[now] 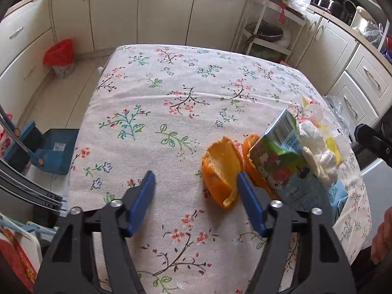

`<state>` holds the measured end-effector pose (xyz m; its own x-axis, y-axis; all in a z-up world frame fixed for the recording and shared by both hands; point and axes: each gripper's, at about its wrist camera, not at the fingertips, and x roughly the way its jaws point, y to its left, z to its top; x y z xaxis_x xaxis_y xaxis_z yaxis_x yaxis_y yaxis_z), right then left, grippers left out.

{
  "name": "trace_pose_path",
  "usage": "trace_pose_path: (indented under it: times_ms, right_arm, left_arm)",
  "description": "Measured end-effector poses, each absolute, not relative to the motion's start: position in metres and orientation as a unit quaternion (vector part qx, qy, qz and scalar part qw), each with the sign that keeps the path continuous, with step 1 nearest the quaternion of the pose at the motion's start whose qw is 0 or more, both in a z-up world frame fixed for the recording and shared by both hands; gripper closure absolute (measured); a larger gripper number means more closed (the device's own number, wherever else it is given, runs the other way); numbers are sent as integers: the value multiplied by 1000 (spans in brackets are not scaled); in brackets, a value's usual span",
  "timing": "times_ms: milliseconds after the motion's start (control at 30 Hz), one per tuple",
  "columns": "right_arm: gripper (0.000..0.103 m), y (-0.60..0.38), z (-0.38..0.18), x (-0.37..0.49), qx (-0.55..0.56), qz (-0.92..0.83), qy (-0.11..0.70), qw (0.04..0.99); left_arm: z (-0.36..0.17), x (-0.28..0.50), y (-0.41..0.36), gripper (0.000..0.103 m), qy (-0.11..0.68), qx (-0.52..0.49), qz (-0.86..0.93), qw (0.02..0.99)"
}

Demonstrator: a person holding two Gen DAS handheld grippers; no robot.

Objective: Collect trash
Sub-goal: 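Grasp the orange peel with the left tool while the right tool grasps the white tissue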

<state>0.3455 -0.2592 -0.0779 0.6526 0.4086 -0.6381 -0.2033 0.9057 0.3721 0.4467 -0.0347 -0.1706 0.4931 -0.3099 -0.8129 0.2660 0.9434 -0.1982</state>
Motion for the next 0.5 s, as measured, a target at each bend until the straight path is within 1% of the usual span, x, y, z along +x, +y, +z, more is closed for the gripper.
trace_pose_path:
  times_ms: [33, 67, 100, 133, 167, 200, 333, 400, 433, 500]
  right_arm:
    - [95, -262, -79, 347, 145, 173, 383, 896]
    - [91, -262, -81, 347, 151, 175, 384, 894]
    - [78, -260, -83, 348, 151, 176, 387, 893]
    - [67, -256, -84, 349, 144, 177, 386, 894]
    - [65, -249, -84, 348, 131, 179, 382, 897]
    - [65, -243, -84, 349, 118, 181, 381, 899]
    - [65, -215, -92, 352, 56, 182, 385, 903]
    - [67, -204, -100, 355, 30, 175, 397, 900]
    - [75, -201, -104, 356, 22, 171, 404, 898]
    - [80, -202, -105, 355, 21, 169, 404, 899]
  left_arm:
    - [-171, 447, -35, 48, 473, -26, -169, 864]
    - [-171, 448, -35, 57, 473, -28, -170, 864]
    - [-171, 449, -35, 66, 473, -30, -172, 864]
    - [-171, 449, -34, 70, 474, -33, -174, 862]
    - [-172, 450, -34, 74, 475, -34, -175, 862]
    - [-172, 451, -35, 77, 476, -34, -177, 861]
    - [-172, 453, -37, 84, 478, -29, -182, 858]
    - [-172, 453, -39, 88, 479, -26, -185, 857]
    - [-173, 453, -40, 90, 480, -26, -187, 857]
    - [-172, 452, -41, 95, 481, -23, -191, 855]
